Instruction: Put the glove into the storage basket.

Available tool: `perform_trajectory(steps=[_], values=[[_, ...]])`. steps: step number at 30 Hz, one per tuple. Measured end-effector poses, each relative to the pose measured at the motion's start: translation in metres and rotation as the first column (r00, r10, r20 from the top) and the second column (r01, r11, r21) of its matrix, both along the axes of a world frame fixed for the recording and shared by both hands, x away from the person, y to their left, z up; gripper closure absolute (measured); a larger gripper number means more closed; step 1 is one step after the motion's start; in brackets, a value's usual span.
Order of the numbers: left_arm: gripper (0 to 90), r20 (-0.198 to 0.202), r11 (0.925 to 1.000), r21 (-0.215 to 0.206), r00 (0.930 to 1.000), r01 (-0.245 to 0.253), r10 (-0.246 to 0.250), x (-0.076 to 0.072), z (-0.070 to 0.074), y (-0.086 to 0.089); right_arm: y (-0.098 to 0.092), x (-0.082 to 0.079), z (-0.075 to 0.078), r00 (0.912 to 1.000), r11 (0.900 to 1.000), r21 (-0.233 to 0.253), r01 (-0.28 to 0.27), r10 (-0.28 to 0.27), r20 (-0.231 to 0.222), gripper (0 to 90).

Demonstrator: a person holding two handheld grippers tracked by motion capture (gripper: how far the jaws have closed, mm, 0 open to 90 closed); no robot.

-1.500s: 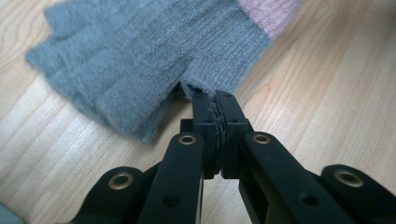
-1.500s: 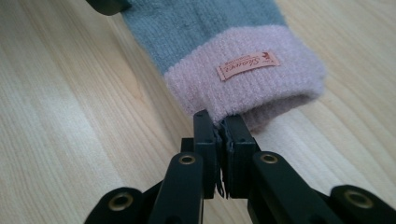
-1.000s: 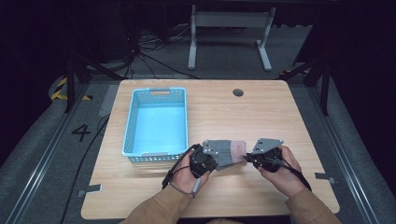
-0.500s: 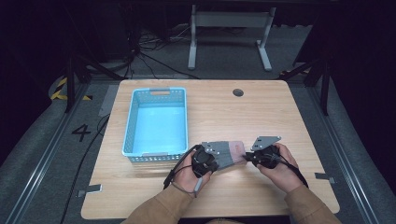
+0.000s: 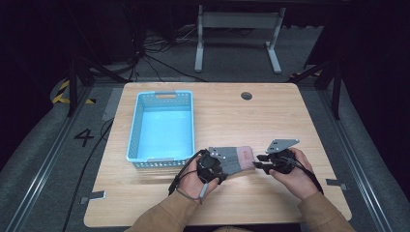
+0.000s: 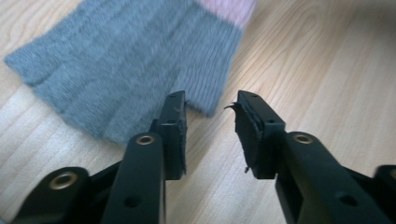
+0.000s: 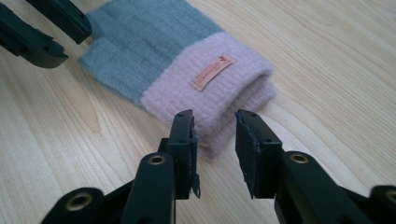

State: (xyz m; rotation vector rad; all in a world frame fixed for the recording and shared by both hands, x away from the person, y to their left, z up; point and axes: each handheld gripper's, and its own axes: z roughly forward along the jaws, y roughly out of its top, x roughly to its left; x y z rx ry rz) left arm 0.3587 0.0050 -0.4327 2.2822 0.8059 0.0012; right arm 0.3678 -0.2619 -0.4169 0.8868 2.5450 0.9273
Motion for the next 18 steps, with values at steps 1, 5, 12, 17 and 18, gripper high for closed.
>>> perform_trajectory(steps=[1,5,12,17,18], values=[[62.8,0.0,1.0,0.0,1.0,0.0,0.0,0.0,0.0,0.0,0.0,0.0,0.0,1.0,1.0,0.0,0.0,0.0,0.0,67.9],[60.0,0.003,0.9997,-0.026,1.0,-0.001,0.001,0.0,0.009,0.004,-0.011,-0.001,0.009,0.9997,0.999,0.033,0.021,-0.022,0.008,64.5],[47.1,0.045,0.9994,-0.032,0.9989,-0.016,0.017,0.008,0.021,0.004,-0.03,-0.001,0.02,0.9978,0.994,0.091,0.064,-0.065,0.009,59.4],[43.7,0.071,0.9994,-0.033,0.9974,-0.011,0.013,0.016,0.024,-0.001,-0.038,-0.001,0.024,0.9968,0.991,0.113,0.078,-0.08,0.006,58.1],[43.3,0.076,0.9995,-0.03,0.9971,-0.006,0.008,0.018,0.024,-0.002,-0.039,0.0,0.025,0.9968,0.99,0.115,0.079,-0.08,0.005,58.0]])
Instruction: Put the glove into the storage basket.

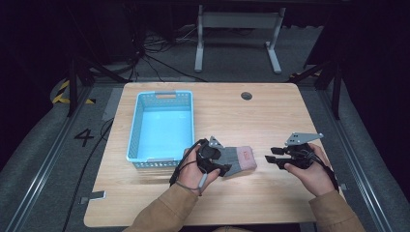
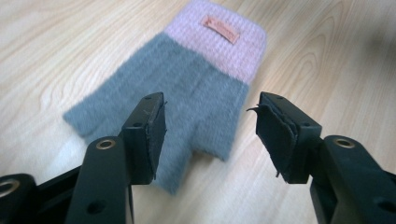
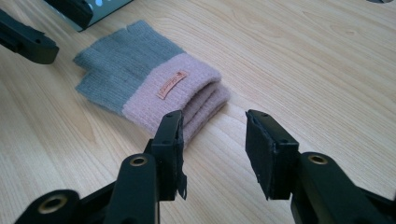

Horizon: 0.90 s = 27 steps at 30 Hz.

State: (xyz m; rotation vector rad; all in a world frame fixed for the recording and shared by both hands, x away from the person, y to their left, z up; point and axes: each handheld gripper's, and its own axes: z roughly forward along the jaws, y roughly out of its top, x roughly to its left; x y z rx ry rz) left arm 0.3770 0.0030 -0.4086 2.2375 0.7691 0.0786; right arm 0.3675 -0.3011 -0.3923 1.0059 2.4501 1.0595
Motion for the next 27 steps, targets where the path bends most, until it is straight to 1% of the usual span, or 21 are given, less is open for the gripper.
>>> perform_trajectory(steps=[2,6,7,8,9,11,12,13,15,16,19,26,27], values=[[42.1,0.001,1.0,0.0,1.0,0.003,-0.003,0.004,0.001,-0.002,-0.002,0.0,0.001,1.0,1.0,0.007,0.002,-0.002,0.0,57.5],[40.0,-0.019,0.9999,0.007,0.9998,0.01,-0.01,0.013,0.001,-0.01,-0.003,0.0,0.001,1.0,1.0,0.013,0.001,-0.001,-0.005,56.8],[38.6,-0.019,0.9999,0.007,0.9998,0.01,-0.01,0.013,0.001,-0.01,-0.003,0.0,0.001,1.0,1.0,0.013,0.001,-0.001,-0.005,56.8],[37.1,-0.022,0.9996,0.025,0.9997,0.01,-0.01,0.018,0.0,-0.014,-0.004,0.0,0.002,1.0,1.0,0.019,0.001,-0.001,-0.006,56.6],[36.1,-0.016,0.9995,0.032,0.9998,0.007,-0.007,0.02,-0.001,-0.016,-0.005,-0.001,0.002,1.0,1.0,0.02,0.0,0.0,-0.006,56.5],[32.4,-0.018,0.999,0.04,0.9997,0.019,-0.019,0.024,-0.003,-0.021,-0.006,-0.001,0.001,1.0,1.0,0.024,0.004,-0.004,-0.009,56.5],[31.8,-0.019,0.9984,0.049,0.9994,0.028,-0.027,0.026,-0.004,-0.024,-0.007,-0.001,0.001,0.9999,1.0,0.026,0.006,-0.006,-0.009,56.4],[30.9,-0.019,0.9984,0.049,0.9994,0.028,-0.027,0.026,-0.004,-0.024,-0.007,-0.001,0.001,0.9999,1.0,0.026,0.006,-0.006,-0.009,56.4],[29.9,-0.019,0.9975,0.052,0.9987,0.048,-0.047,0.029,-0.007,-0.029,-0.009,-0.002,0.002,0.9999,1.0,0.03,0.008,-0.008,-0.009,56.0],[29.6,-0.019,0.9963,0.062,0.9981,0.06,-0.059,0.032,-0.009,-0.032,-0.01,-0.003,0.002,0.9999,0.999,0.031,0.012,-0.012,-0.008,55.6],[29.5,-0.032,0.9948,0.075,0.9973,0.069,-0.066,0.036,-0.015,-0.035,-0.012,-0.004,0.001,0.9998,0.999,0.035,0.016,-0.016,-0.011,55.0],[28.4,-0.025,0.9925,0.1,0.9973,0.071,-0.068,0.043,-0.025,-0.039,-0.013,-0.006,-0.002,0.9995,0.999,0.032,0.015,-0.014,-0.027,54.6],[28.3,-0.021,0.991,0.113,0.9973,0.072,-0.07,0.043,-0.026,-0.039,-0.013,-0.006,-0.003,0.9995,0.999,0.029,0.016,-0.016,-0.028,54.4]])
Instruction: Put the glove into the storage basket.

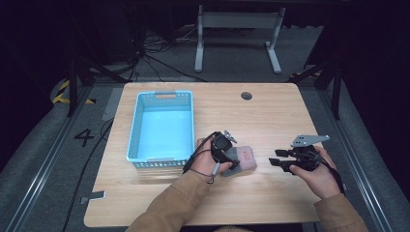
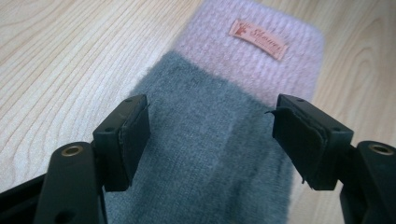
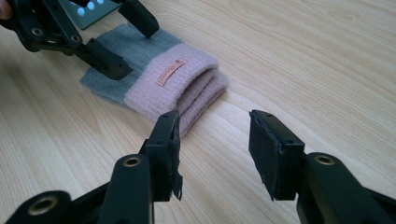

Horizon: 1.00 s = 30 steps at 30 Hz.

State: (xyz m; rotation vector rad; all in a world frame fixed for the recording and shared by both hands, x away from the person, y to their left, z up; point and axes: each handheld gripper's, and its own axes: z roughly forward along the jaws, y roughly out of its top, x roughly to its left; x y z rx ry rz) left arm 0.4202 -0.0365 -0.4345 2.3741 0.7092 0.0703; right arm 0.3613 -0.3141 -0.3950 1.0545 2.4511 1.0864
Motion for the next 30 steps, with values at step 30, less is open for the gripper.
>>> perform_trajectory(steps=[30], values=[[35.4,0.047,0.9966,0.079,0.9985,0.024,-0.028,-0.003,-0.011,-0.01,0.003,0.001,-0.002,0.9995,0.999,0.038,-0.012,0.013,-0.03,52.7]])
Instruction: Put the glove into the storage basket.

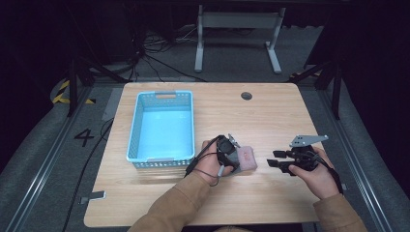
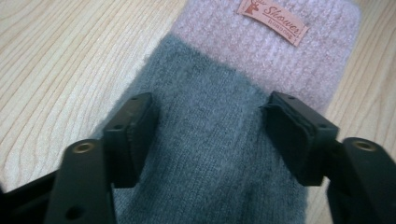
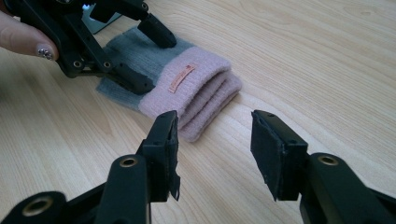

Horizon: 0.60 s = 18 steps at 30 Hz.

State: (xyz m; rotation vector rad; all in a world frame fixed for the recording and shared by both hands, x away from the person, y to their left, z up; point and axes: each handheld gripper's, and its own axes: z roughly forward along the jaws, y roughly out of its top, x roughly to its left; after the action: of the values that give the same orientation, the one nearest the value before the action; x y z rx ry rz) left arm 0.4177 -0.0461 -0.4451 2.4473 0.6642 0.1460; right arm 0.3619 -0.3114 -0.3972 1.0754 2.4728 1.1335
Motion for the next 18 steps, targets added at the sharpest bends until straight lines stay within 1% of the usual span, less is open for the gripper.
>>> perform_trajectory(steps=[1,2,5,6,7,8,12,18], values=[[35.4,-0.001,1.0,0.002,1.0,0.002,-0.002,-0.0003,0.0003,0.0006,0.0,0.0,0.0,1.0,1.0,0.0,0.0,0.0,0.0,52.7],[41.7,-0.002,1.0,0.002,1.0,0.005,-0.005,-0.0004,0.0008,0.001,-0.0001,0.0002,-0.0001,1.0,1.0,0.001,0.001,-0.001,-0.001,52.7],[54.9,0.011,0.9993,-0.003,0.9993,0.037,-0.037,-0.0036,0.0018,0.0002,0.0003,0.0009,-0.0002,1.0,1.0,0.001,0.001,-0.001,-0.002,52.7],[57.7,0.011,0.9993,-0.003,0.9993,0.037,-0.037,-0.0036,0.0018,0.0002,0.0003,0.0009,-0.0002,1.0,1.0,0.001,0.001,-0.001,-0.002,52.7],[57.7,0.016,0.999,-0.006,0.9989,0.044,-0.044,-0.0043,0.0017,0.0003,0.0009,0.001,-0.0002,1.0,1.0,0.002,0.0,0.0,-0.004,52.7],[63.6,0.016,0.9982,-0.012,0.9981,0.059,-0.059,-0.0045,0.0019,0.0011,0.0021,0.0014,0.0,1.0,1.0,0.003,-0.003,0.003,-0.003,52.7],[69.5,0.009,0.9978,-0.02,0.9979,0.064,-0.064,-0.0038,0.0029,0.0023,0.0028,0.0029,0.0004,1.0,1.0,0.007,-0.008,0.008,0.0,52.7],[74.9,-0.005,0.9978,-0.02,0.998,0.063,-0.063,-0.005,0.007,0.0019,0.0016,0.0044,0.0013,1.0,1.0,0.015,-0.007,0.007,0.001,52.8]])
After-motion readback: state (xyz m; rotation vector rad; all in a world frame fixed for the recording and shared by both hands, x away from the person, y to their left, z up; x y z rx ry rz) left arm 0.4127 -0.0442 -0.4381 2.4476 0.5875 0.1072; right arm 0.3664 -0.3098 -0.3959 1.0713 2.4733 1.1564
